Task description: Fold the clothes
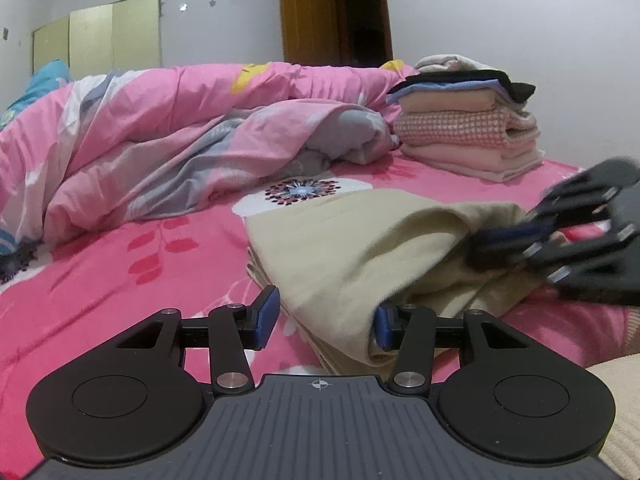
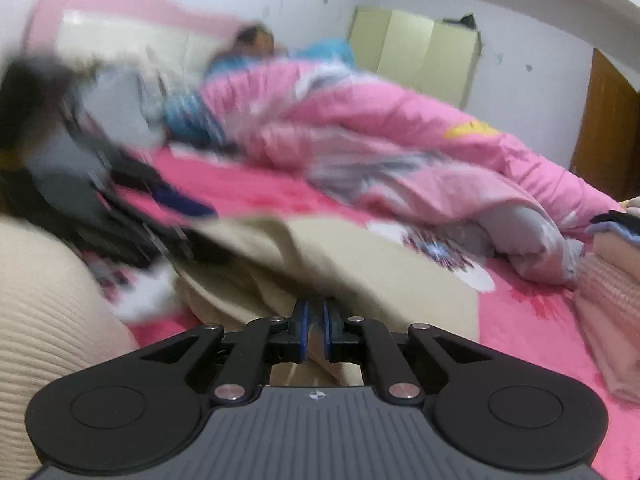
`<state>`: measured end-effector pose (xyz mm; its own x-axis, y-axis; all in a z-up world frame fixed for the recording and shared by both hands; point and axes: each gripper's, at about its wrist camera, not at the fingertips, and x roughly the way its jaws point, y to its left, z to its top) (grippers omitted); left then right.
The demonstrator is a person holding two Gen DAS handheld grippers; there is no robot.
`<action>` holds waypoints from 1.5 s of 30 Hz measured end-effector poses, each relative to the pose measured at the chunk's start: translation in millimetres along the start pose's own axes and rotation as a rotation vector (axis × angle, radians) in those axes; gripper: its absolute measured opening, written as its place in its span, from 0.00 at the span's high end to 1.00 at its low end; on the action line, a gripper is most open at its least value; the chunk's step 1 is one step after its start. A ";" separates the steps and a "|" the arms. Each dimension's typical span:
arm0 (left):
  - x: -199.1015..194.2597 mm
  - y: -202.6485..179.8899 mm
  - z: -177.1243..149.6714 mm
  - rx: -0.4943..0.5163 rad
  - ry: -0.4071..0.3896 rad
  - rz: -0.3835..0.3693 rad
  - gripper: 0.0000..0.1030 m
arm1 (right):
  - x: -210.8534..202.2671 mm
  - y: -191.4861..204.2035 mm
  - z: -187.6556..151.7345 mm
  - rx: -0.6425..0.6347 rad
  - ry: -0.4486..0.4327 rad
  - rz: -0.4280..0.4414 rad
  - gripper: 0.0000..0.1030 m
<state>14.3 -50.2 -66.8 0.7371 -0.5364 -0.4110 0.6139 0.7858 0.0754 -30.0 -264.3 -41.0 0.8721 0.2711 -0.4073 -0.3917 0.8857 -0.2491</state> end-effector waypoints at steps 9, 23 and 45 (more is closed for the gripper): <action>-2.5 18.7 -6.0 -0.131 0.008 -0.068 0.41 | -27.1 1.2 13.7 -0.035 -0.065 0.096 0.65; 4.5 40.8 -12.9 -0.329 0.046 -0.121 0.39 | -6.1 13.4 16.2 -0.181 -0.059 0.152 0.95; 11.3 56.4 -20.9 -0.434 0.149 -0.168 0.34 | -36.7 7.8 -4.4 -0.075 -0.054 0.223 0.91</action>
